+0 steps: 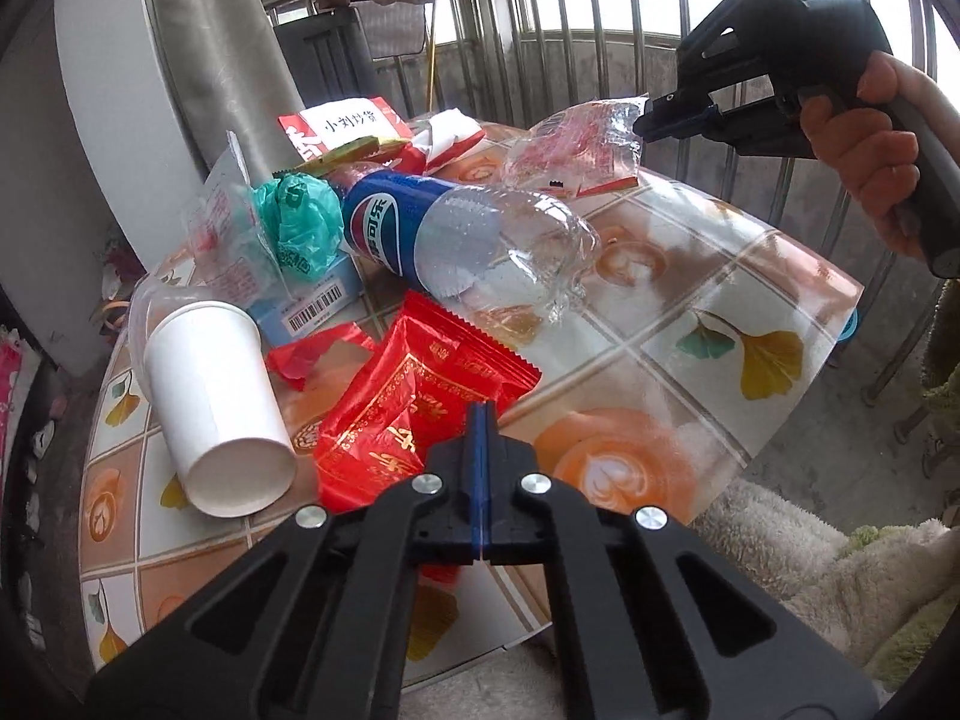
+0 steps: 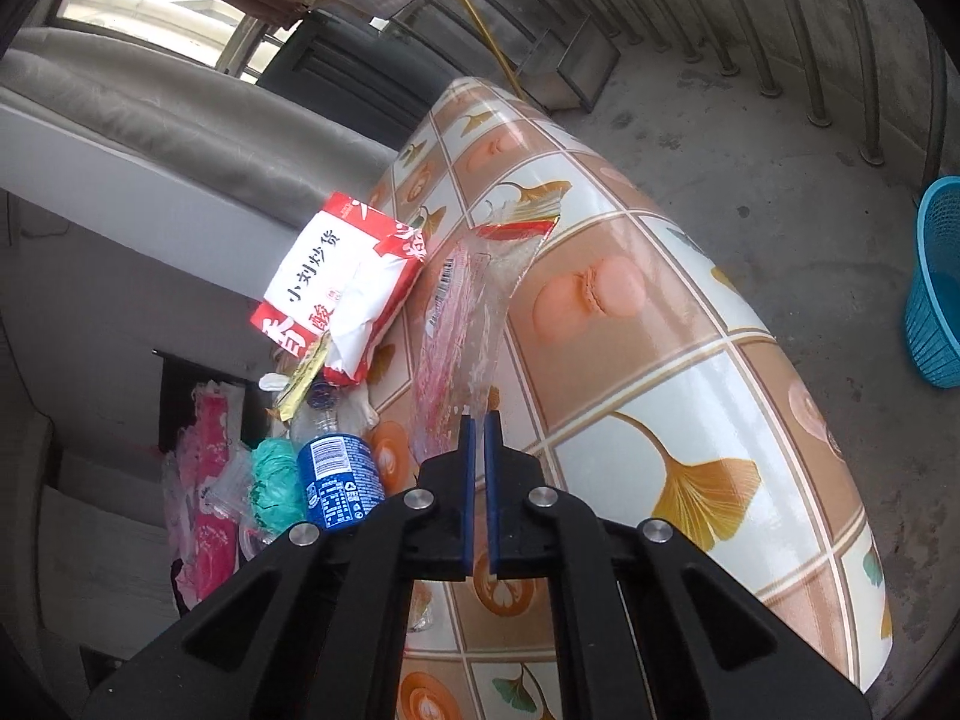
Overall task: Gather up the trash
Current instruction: 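Grasp the clear red-printed snack bag with the right tool while the left tool grasps the red candy wrapper, then lift the snack bag with the right tool while the left tool lifts the red wrapper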
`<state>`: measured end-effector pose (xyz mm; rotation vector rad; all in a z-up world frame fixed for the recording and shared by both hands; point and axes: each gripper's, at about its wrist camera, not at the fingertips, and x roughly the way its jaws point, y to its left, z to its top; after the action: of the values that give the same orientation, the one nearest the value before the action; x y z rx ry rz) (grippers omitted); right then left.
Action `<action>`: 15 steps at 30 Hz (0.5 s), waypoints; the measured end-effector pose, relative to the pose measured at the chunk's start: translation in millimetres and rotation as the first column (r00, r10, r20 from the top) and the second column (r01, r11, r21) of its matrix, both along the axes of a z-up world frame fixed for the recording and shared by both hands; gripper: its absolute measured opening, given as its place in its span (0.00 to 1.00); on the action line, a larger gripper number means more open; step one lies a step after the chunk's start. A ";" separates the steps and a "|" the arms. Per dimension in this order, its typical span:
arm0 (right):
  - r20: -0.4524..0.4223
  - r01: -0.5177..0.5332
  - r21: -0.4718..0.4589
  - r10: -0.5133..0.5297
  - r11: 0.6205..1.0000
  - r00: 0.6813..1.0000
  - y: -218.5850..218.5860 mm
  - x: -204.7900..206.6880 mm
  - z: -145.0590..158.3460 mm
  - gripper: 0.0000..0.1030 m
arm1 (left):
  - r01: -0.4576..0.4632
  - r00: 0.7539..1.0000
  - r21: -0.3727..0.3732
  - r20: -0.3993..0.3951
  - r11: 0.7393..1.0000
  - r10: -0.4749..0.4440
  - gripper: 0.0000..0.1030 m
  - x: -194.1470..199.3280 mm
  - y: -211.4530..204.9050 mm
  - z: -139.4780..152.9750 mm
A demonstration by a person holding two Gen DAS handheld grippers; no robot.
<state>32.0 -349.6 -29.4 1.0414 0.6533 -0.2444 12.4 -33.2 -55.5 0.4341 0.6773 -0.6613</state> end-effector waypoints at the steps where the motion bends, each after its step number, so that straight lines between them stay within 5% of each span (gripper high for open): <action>1: 0.007 -0.001 -0.001 0.001 1.000 1.000 0.1 -4.2 1.7 0.03 | 0.005 1.000 -0.007 0.007 1.000 -0.005 0.00 -2.1 0.7 2.4; 15: 0.095 -0.010 -0.008 0.011 1.000 0.995 1.7 -47.3 29.1 0.02 | 0.023 0.993 -0.041 0.114 0.999 -0.018 0.03 -18.5 -9.8 28.4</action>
<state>-15.3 -347.9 -0.3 1.0357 0.5710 -0.1867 -6.1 -43.0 -27.2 0.4365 0.5512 -0.6641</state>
